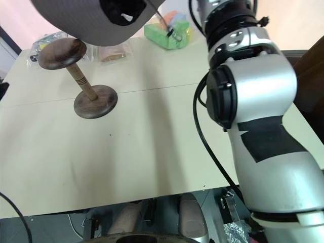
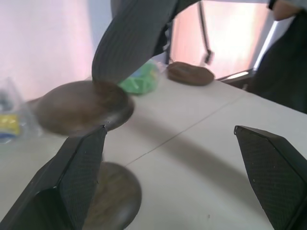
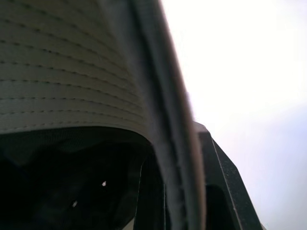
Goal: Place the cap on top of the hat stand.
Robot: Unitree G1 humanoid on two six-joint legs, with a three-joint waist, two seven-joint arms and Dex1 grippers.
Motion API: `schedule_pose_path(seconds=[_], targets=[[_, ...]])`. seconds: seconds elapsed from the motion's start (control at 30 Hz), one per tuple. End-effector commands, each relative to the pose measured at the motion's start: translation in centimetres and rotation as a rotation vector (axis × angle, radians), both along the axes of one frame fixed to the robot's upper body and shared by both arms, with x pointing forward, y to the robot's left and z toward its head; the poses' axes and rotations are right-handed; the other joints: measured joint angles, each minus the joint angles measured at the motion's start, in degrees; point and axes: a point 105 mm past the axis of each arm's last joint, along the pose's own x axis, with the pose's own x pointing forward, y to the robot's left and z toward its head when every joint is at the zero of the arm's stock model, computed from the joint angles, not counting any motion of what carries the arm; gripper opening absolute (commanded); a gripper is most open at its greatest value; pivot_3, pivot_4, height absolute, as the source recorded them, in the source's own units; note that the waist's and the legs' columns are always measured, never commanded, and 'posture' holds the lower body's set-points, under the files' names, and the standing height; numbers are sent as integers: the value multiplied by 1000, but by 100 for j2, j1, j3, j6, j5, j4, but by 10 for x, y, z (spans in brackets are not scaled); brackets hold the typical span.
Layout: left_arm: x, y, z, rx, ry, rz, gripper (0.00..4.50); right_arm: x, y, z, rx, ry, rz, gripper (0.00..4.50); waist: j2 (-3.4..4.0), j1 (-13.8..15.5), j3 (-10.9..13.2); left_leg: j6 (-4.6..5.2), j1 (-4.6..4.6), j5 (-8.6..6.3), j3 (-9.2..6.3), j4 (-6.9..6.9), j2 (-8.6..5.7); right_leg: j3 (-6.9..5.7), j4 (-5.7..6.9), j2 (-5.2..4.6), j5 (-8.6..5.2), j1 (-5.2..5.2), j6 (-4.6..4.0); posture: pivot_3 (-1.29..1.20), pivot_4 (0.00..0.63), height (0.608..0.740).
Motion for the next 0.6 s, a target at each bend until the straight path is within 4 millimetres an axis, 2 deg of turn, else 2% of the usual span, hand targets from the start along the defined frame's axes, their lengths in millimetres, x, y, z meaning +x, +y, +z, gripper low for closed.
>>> schedule_pose_path(seconds=[0.03, 0.13, 0.2, 0.37, 0.53, 0.6], targets=[[-17, 15, 11, -24, -66, 76, 4500, -27, 17, 35, 60, -109, 71, 29, -1, -4, -1, 2, 0, -1, 0, 0, 0, 0, 0, 1, 1, 1, -1, 0, 150, 735], [-21, 21, 11, -50, -79, 112, 4500, -31, 37, 32, 69, -94, 131, 29, -5, -3, -3, 11, 4, -7, -2, 1, 0, -1, 1, 2, 3, 3, -6, 0, 150, 735], [-23, 21, 10, -51, -76, 119, 4500, -32, 54, 23, 52, -77, 175, 29, -7, -17, -4, 11, 5, -7, -2, 1, 1, 0, 1, 5, 6, 3, -9, 0, 150, 735], [-28, 23, 5, -48, -59, 141, 4500, -35, 102, -19, -89, -60, 290, 29, -8, -43, -5, 10, 6, -7, -2, 0, 10, 2, 3, 15, 6, 1, -10, 0, 150, 735], [-29, 27, 6, -47, -54, 157, 4500, -37, 129, -65, -208, -109, 337, 29, -14, -15, -8, 7, 7, -6, -2, 1, 12, 3, 3, 22, 8, 0, -12, 0, 150, 735], [-29, 27, 9, -49, -61, 149, 4500, -39, 134, -84, -256, -161, 341, 29, -21, -12, -13, 0, 6, -1, -3, 3, 10, 3, 4, 23, 8, -2, -12, 0, 150, 735]])
